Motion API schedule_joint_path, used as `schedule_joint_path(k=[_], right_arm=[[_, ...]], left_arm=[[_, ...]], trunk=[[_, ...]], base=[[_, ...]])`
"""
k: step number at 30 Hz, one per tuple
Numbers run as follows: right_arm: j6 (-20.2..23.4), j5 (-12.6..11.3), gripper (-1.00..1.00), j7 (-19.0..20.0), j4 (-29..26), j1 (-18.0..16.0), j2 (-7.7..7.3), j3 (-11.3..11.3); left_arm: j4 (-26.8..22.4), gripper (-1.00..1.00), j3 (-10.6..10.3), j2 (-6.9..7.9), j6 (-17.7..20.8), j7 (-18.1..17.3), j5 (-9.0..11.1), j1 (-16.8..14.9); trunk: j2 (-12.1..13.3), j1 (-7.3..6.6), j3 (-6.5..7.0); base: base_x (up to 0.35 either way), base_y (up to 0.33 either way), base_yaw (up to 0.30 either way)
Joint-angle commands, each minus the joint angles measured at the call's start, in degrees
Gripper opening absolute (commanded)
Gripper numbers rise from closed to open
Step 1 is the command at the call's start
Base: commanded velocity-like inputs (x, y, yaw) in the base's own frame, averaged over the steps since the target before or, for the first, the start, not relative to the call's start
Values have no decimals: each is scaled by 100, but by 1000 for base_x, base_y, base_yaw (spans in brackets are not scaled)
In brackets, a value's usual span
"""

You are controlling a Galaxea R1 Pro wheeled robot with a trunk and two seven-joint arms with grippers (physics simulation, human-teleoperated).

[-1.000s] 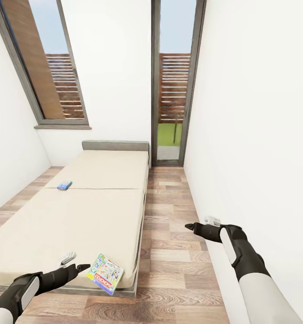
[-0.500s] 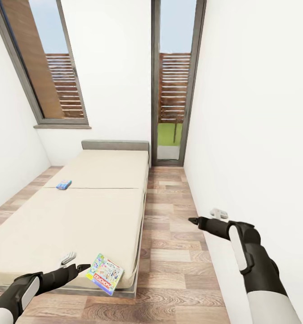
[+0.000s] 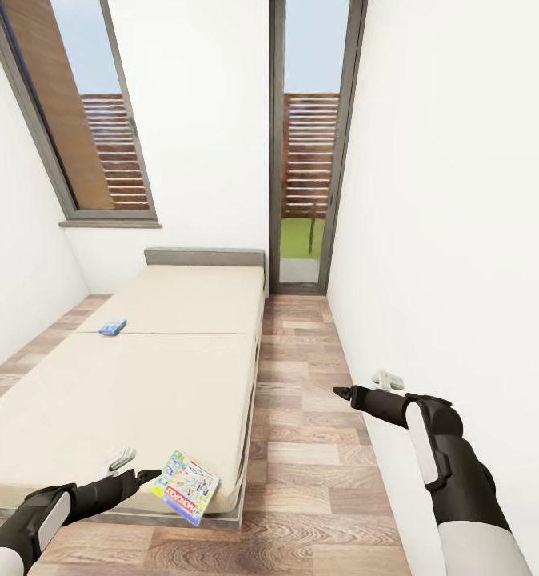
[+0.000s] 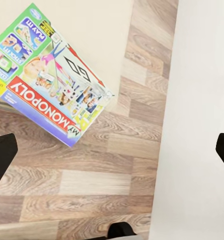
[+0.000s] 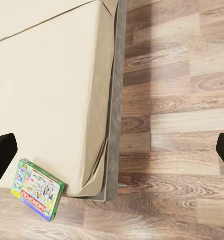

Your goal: Put all the toys in the child's room - the three board games (two on the bed and one on the table), the two jigsaw puzzles on the table, and the tennis ball on the table - inside the toy box on the table in the child's room.

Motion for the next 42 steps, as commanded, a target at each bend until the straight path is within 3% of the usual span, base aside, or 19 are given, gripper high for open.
schedule_joint_path(k=[1, 9, 15, 22, 25, 32, 42], right_arm=[[29, -12, 100, 14, -4, -5, 6, -17], [13, -9, 100, 11, 1, -5, 7, -17], [12, -8, 100, 12, 2, -5, 7, -17], [10, -8, 100, 10, 5, -5, 7, -17], [1, -8, 100, 6, 9, -5, 7, -17], [-4, -8, 100, -2, 10, -5, 7, -17], [-29, -8, 100, -12, 19, -5, 35, -17]], left_arm=[[0, 100, 17, 1, 43, -13, 23, -4], [-1, 100, 16, 15, 72, -76, 24, -4], [3, 100, 12, 72, 128, -665, 15, -12], [6, 100, 15, 377, 515, -1358, 18, -13], [7, 100, 16, 563, 734, -1811, 19, -13], [7, 100, 14, 809, 956, -2835, 7, -13], [8, 100, 16, 990, 1290, -3169, 11, -13]], trunk=[[-48, 24, -26], [-369, 199, -170], [-610, 331, -278], [-890, 485, -403], [-1011, 551, -457], [-1291, 705, -583], [-1692, 924, -762]], base=[[0, 0, 0], [0, 0, 0], [0, 0, 0], [0, 0, 0], [0, 0, 0], [0, 0, 0], [0, 0, 0]])
